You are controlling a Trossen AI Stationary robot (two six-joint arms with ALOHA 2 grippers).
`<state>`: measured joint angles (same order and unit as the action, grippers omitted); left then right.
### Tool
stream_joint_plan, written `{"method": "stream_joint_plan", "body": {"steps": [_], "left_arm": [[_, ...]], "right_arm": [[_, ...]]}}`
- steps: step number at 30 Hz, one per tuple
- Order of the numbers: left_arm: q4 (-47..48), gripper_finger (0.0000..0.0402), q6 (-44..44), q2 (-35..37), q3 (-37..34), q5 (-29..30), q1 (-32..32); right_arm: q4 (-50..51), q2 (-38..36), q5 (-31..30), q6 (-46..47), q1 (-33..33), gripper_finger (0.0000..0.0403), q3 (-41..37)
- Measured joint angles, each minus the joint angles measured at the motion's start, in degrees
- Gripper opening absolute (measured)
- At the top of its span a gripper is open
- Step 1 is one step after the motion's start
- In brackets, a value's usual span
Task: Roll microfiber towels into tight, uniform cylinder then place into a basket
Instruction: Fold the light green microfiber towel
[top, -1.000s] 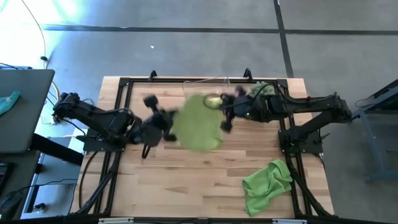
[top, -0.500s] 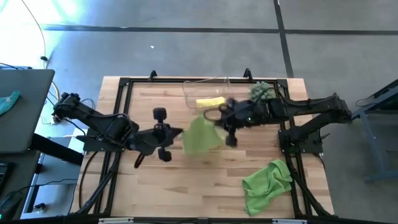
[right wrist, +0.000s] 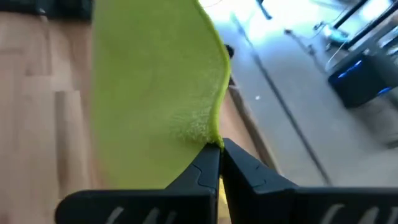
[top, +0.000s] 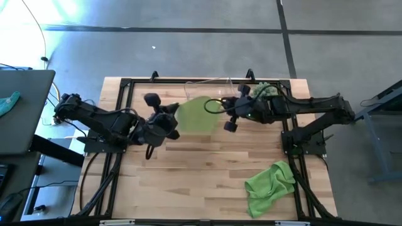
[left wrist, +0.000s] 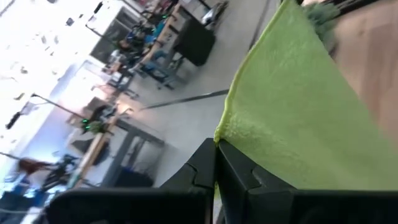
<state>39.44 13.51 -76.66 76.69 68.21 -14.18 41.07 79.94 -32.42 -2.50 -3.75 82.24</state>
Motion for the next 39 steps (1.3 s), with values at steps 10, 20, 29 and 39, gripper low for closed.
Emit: {"method": "stream_joint_plan", "body": {"steps": [10, 20, 29, 39], "left_arm": [[8.73, 0.0000, -13.88, 0.01, -0.54, -7.24, -0.99], [-2.76, 0.0000, -34.66, -6.49, -16.04, -23.04, -11.16], [-12.37, 0.0000, -35.54, -17.68, -13.47, -33.93, -16.99], [-14.31, 0.0000, -39.78, -21.62, -13.08, -43.08, -17.44]], "right_arm": [[3.26, 0.33, 0.20, 3.92, -3.74, 0.0000, -2.10], [-14.00, 2.12, 8.84, 22.15, -16.02, 0.0000, -23.81], [-25.45, 7.57, 26.22, 28.80, -19.67, 0.0000, -30.47], [-25.90, 11.23, 33.15, 24.62, -19.69, 0.0023, -30.45]]}}
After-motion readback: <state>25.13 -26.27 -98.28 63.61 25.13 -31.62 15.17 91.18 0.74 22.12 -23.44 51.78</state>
